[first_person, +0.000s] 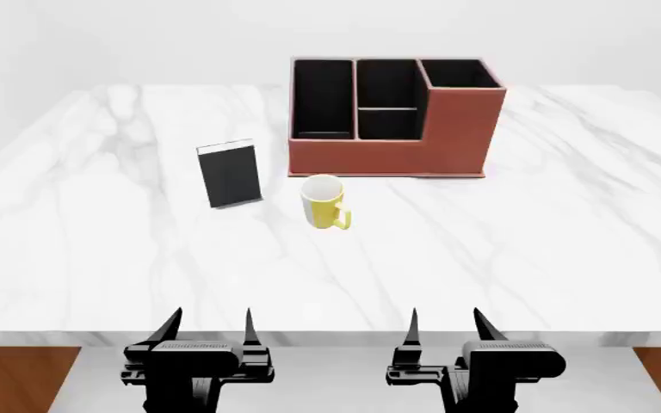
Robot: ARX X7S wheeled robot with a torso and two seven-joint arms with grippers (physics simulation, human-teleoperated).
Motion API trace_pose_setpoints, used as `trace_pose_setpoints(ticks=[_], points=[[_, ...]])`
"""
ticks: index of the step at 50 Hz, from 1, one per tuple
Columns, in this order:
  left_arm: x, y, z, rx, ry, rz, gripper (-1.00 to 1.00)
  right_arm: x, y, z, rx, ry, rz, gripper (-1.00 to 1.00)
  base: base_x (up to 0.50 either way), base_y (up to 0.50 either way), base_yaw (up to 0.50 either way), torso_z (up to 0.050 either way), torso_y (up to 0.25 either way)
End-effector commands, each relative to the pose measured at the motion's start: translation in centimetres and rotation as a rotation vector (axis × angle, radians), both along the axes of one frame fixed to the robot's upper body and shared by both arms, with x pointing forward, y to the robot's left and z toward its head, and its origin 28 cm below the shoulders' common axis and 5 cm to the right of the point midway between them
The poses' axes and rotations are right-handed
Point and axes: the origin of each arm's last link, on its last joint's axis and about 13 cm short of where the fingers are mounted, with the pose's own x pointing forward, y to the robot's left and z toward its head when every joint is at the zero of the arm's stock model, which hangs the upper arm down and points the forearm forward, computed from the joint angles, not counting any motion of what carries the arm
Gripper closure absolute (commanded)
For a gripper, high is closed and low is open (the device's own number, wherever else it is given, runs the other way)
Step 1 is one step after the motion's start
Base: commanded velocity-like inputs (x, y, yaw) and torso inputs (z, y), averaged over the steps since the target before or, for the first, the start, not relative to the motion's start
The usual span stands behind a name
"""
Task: Pick up the yellow and white mug and place it to the right of the caddy.
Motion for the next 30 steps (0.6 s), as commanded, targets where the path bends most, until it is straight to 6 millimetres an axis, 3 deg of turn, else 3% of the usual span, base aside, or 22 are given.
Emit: trace_pose_setpoints(ticks=[1, 10, 22, 30], points=[[-0.1, -0.1, 0.2, 0.0, -0.003, -0.006, -1.0, 0.0, 0.0, 0.1, -0.017, -0.001, -0.011, -1.0, 0.0, 0.0, 0.0, 0.0, 0.0], [-0.4, -0.4, 3.3, 0.009, -0.036, -0.028, -1.0, 0.2, -0.4, 2.5, -0.063, -0.005, -0.042, -1.0, 0.0, 0.0, 0.0, 0.0, 0.0], [0.1, 0.2, 10.2, 0.02, -0.146, -0.005, -1.0, 0.9, -1.4, 8.2, -0.111, -0.077, -0.049, -1.0, 0.0, -0.05, 0.0, 0.0, 0.0], [0.0, 0.1, 10.1, 0.045, -0.139, -0.023, -1.0, 0.8, -1.4, 8.2, -0.111, -0.079, -0.037, -1.0, 0.15, -0.5, 0.0, 0.0, 0.0]])
